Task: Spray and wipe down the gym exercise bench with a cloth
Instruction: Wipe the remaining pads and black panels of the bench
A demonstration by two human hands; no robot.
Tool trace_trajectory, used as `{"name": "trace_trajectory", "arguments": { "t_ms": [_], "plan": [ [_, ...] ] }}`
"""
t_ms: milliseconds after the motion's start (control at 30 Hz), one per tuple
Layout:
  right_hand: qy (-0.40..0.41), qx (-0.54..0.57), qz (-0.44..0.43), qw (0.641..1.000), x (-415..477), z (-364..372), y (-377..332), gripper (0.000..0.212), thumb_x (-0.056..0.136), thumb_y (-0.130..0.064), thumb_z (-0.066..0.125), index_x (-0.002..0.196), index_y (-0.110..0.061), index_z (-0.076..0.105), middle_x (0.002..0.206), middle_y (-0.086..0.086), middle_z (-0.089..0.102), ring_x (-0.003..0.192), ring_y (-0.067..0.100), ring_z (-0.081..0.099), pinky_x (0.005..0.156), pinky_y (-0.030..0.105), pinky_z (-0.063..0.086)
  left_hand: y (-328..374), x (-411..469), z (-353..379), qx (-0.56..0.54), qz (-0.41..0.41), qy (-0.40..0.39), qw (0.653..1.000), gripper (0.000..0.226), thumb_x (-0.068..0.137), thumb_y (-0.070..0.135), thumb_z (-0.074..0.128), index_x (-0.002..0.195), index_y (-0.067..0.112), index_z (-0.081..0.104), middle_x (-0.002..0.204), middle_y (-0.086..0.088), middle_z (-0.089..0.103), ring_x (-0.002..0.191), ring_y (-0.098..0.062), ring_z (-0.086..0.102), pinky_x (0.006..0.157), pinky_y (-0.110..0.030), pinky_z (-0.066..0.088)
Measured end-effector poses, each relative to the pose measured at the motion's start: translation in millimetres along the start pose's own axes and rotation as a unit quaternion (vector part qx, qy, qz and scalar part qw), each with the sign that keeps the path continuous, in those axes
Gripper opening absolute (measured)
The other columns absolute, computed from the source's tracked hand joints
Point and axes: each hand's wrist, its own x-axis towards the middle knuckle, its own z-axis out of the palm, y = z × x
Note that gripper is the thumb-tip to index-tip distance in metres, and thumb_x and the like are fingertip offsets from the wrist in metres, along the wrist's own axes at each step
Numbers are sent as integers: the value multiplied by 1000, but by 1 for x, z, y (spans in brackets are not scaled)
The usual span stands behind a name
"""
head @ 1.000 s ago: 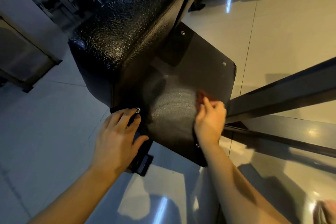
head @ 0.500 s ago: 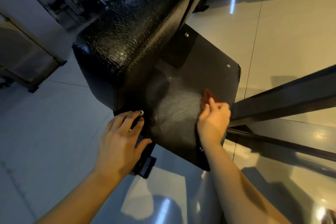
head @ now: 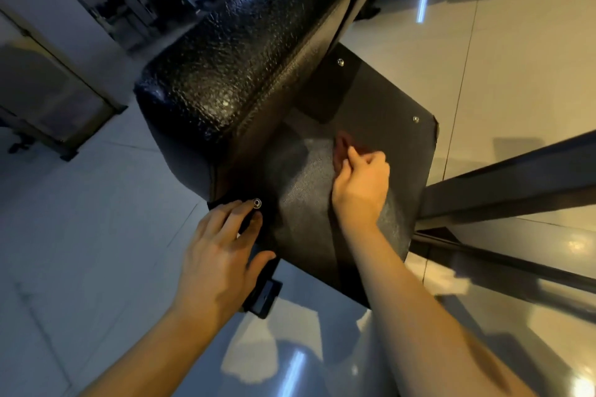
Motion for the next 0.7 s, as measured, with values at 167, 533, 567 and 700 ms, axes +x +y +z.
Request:
{"name": "trace_trajectory", "arguments": {
  "t_ms": [167,533,567,700],
  "plan": [
    [-104,67,-226,966,-89,-7,-34,24,96,-15,57,116,-10,70,98,9,54,89,26,53,73,43,49,2,4,-5,11,-14,-11,1000,54,84,41,78,126,8,71,139,-8,56,128,-32,51,104,-46,44],
    [-31,73,-92,993,-60,-3,0,28,100,-24,55,125,-21,69,108,-1,53,100,11,51,94,36,49,7,8,-10,0,-24,-28,999,59,74,39,88,121,6,74,135,-9,62,125,-33,57,100,-50,52],
    [-61,91,-128,986,-89,-8,-6,28,101,-25,53,124,-21,69,106,-3,52,98,8,50,91,34,48,7,9,-11,5,-27,-30,999,58,74,38,89,120,7,74,134,-10,63,124,-33,57,99,-49,52],
    [-108,72,-310,942,-104,-14,-3,35,100,-22,52,131,-12,68,103,8,55,91,22,52,77,39,45,6,7,-12,17,-29,-24,999,55,73,36,88,118,7,75,131,-13,65,123,-34,57,102,-48,48]
  ]
}}
